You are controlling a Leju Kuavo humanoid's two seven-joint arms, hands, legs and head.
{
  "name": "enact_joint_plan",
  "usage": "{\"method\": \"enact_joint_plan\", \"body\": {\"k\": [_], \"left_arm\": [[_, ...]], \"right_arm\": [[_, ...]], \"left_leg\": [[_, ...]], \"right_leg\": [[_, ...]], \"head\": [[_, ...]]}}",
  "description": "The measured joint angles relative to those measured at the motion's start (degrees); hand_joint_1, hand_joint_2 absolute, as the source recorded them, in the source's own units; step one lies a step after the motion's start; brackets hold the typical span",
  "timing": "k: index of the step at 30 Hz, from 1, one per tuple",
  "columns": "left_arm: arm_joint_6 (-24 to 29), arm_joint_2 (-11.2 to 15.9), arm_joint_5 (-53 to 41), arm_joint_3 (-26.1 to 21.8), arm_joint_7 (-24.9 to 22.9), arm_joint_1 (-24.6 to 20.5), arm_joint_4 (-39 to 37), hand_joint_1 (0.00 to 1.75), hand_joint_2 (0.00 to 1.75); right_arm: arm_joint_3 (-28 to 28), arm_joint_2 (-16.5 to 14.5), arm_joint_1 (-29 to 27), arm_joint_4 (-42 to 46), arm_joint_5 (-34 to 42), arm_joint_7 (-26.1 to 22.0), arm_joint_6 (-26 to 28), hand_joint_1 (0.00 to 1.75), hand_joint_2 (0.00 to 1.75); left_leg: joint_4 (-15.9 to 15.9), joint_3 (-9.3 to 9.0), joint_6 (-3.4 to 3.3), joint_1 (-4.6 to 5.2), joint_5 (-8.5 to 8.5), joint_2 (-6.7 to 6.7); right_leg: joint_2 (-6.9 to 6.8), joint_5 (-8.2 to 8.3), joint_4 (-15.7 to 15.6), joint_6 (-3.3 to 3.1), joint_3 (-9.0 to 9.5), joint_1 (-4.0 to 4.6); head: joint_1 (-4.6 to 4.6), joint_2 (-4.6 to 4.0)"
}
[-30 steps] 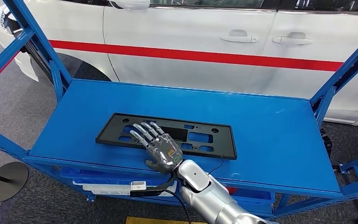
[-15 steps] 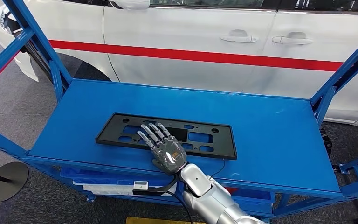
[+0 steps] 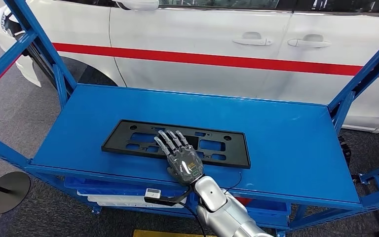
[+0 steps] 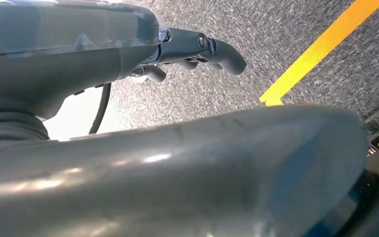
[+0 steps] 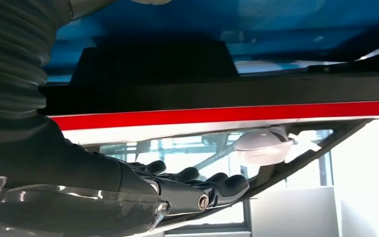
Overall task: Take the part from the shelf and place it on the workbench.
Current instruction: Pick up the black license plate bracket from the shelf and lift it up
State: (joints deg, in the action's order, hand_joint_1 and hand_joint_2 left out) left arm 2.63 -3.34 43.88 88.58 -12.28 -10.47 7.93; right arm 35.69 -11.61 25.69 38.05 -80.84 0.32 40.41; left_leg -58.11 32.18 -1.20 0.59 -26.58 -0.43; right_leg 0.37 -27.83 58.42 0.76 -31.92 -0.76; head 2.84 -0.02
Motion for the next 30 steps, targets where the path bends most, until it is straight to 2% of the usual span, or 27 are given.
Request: {"method": "enact_joint_plan", "body": {"k": [9, 13, 17, 30], "left_arm": [[0.45, -0.08, 0.17, 0.01, -0.12, 0.13, 0.00, 0.00, 0.00], [0.39, -0.15, -0.22, 0.03, -0.31, 0.12, 0.00, 0.00, 0.00], [0.37, -0.22, -0.29, 0.03, -0.33, 0.12, 0.00, 0.00, 0.00], [0.59, -0.33, 0.07, 0.03, -0.26, 0.13, 0.00, 0.00, 0.00]], "right_arm": [[-3.78, -0.01, 0.65, -0.11, -4.79, 5.72, 0.00, 0.00, 1.75], [-5.42, -0.01, 2.02, -0.16, -5.55, 6.27, 0.00, 0.00, 1.75], [-6.39, -0.03, 3.58, -0.22, -5.92, 6.93, 0.00, 1.73, 1.75], [-7.43, -0.67, 5.45, -4.10, -6.27, 9.35, -1.60, 1.75, 1.75]], "left_leg": [[0.00, -0.01, 0.00, 0.00, 0.00, 0.00], [-0.01, 0.01, 0.00, 0.00, 0.01, 0.00], [-0.01, 0.03, 0.00, 0.00, 0.00, 0.00], [-0.01, 0.12, 0.00, 0.00, 0.00, -0.01]], "right_leg": [[-0.01, 0.00, 0.00, 0.00, 0.02, 0.00], [0.00, 0.01, 0.01, 0.00, 0.00, 0.00], [-0.01, 0.01, 0.01, 0.00, -0.02, 0.00], [-0.01, 0.00, 0.01, 0.00, -0.11, 0.00]], "head": [[0.00, 0.00], [0.00, 0.00], [0.00, 0.00], [0.00, 0.00]]}}
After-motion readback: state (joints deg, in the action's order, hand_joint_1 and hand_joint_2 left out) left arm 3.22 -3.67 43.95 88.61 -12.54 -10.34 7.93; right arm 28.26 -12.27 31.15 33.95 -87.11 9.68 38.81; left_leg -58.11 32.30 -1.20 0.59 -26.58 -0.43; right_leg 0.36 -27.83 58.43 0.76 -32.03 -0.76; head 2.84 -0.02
